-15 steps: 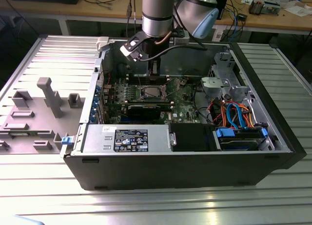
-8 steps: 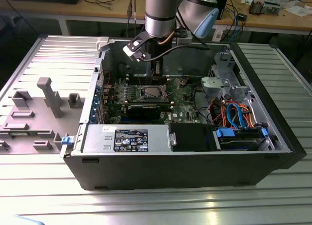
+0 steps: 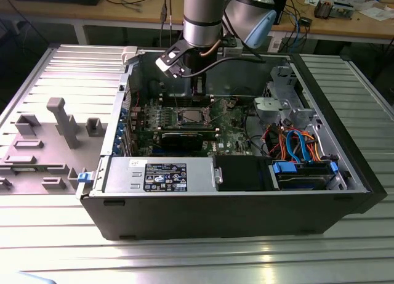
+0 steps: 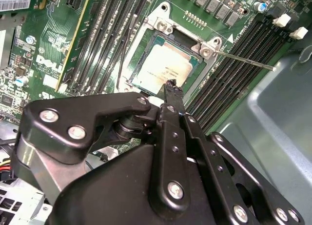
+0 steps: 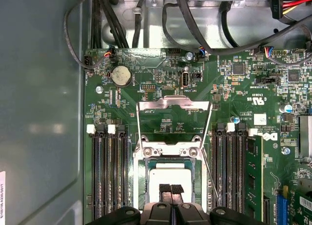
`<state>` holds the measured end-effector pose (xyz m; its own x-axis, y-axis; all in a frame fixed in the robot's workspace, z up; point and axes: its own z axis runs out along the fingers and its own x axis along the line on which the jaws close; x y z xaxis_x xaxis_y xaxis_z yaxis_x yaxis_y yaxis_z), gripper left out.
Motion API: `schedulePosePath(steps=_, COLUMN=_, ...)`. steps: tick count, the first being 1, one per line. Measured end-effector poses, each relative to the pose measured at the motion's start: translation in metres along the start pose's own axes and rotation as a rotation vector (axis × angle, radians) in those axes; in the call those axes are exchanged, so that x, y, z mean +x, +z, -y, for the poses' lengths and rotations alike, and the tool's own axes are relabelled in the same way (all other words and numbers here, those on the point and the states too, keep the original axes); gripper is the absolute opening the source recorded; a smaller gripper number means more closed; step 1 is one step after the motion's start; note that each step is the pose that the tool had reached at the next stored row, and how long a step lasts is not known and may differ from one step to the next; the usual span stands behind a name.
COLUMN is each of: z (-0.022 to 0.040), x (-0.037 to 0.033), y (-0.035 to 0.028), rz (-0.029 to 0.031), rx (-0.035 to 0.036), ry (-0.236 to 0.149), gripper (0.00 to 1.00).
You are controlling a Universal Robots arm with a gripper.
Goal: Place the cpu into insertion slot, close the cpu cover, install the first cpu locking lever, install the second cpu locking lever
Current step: 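Close the cpu cover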
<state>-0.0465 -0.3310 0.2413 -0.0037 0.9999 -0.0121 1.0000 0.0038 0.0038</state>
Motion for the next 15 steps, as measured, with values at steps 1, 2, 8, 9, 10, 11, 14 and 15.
schedulePosePath(steps=1, z=0.0, x=0.0, y=0.0, rz=0.0, rx=0.0, ry=0.0, gripper=0.11)
schedulePosePath(steps=2, z=0.0, x=0.0, y=0.0, rz=0.0, rx=0.0, ry=0.0, gripper=0.11)
schedulePosePath(steps=8, z=0.0, x=0.0, y=-0.0021, rz=0.0, rx=0.0, ry=0.0, gripper=0.11)
schedulePosePath(steps=9, z=0.0, x=0.0, y=-0.0029, rz=0.0, rx=0.0, ry=0.0, gripper=0.11)
schedulePosePath(steps=10, z=0.0, x=0.0, y=-0.0038, rz=0.0001, rx=0.0, ry=0.0, gripper=0.11)
schedulePosePath(steps=11, z=0.0, x=-0.0001, y=-0.0048, rz=0.0, rx=0.0, ry=0.0, gripper=0.11)
schedulePosePath(steps=14, z=0.0, x=-0.0001, y=-0.0091, rz=0.0001, rx=0.0001, ry=0.0, gripper=0.11)
schedulePosePath(steps=15, z=0.0, x=-0.0001, y=-0.0107, rz=0.0, rx=0.0, ry=0.0, gripper=0.11)
